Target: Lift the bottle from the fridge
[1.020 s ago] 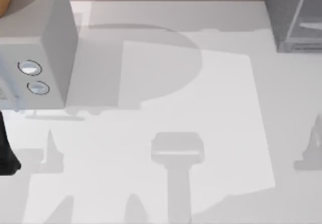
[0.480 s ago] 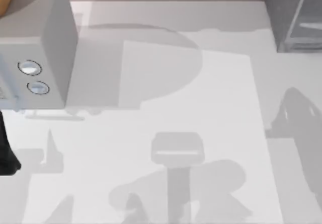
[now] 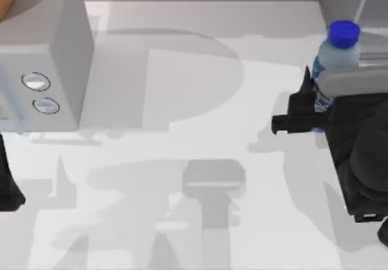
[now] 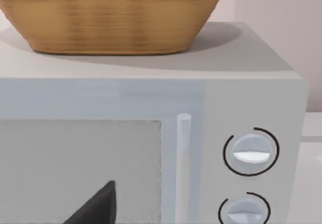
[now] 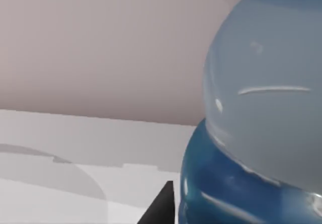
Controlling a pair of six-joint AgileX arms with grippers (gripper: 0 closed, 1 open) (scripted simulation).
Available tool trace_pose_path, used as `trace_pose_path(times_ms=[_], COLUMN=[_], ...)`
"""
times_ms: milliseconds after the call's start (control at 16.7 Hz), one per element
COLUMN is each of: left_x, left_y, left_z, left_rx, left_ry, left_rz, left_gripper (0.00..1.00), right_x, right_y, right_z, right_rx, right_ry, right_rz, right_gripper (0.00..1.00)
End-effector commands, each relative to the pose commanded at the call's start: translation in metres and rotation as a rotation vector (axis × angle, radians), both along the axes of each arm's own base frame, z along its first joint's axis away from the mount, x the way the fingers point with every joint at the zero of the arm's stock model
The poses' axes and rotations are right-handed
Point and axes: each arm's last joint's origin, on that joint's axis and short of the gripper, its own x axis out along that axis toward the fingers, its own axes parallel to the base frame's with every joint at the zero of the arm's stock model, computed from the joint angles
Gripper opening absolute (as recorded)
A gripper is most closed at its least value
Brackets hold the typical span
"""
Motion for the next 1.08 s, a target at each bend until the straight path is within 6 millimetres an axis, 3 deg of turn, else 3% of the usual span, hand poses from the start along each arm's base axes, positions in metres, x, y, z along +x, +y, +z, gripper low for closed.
trace_pose_path(times_ms=[240,480,600,1080], left_x=[0.000,0.000,0.000,0.000], left_y=[0.000,0.000,0.000,0.000], left_z=[0.000,0.000,0.000,0.000], left_rx=[0.000,0.000,0.000,0.000], left_ry=[0.000,0.000,0.000,0.000], left_rz=[0.000,0.000,0.000,0.000], left_gripper=[1.00,1.00,1.00,1.00], right_x=[0.003,-0.002,-0.004,0.005], right_y=[0.059,0.098,0.106,0.108], right_z=[-0.033,-0.056,-0.060,-0.066], right_rx=[0.006,0.043,0.055,0.057], right_ry=[-0.016,-0.048,-0.057,-0.057], right_rz=[-0.011,-0.022,-0.025,-0.017], right_gripper=[0.00,0.00,0.00,0.00])
